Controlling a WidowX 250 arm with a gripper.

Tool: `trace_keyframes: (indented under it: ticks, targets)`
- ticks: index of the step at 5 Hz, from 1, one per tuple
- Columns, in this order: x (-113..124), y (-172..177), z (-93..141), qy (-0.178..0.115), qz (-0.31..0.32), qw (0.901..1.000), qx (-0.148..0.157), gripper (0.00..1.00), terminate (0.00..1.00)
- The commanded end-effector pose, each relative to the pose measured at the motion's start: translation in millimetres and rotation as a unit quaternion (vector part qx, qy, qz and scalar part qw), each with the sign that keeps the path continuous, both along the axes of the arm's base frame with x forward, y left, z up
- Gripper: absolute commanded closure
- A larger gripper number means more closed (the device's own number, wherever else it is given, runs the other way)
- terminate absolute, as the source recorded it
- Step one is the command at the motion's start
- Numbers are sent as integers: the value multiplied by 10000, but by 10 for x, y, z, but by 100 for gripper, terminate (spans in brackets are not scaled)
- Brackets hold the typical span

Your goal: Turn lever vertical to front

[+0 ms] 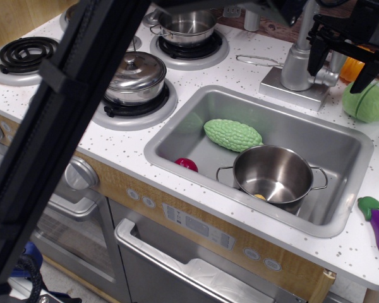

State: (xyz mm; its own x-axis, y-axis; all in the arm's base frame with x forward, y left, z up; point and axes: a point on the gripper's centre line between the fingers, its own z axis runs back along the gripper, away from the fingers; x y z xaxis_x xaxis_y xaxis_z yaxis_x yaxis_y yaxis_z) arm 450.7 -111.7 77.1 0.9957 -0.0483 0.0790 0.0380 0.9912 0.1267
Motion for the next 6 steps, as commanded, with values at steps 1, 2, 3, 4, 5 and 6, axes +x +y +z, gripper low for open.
trace_keyframes:
  ticks: [1, 2, 3, 4, 5, 6]
  targets:
    - [0, 0, 0, 0, 0, 10000, 0, 0, 0]
    - [110, 24, -16, -452, -165, 9988, -39, 0, 0]
    - [163, 63, 90, -623, -110, 9979, 115, 0, 0]
    - [212, 53, 212, -998, 75, 9945, 300, 0, 0]
    - [267, 65, 241, -1233, 50, 9917, 363, 0, 0]
    - [350, 54, 302, -1380, 81, 9891, 502, 0, 0]
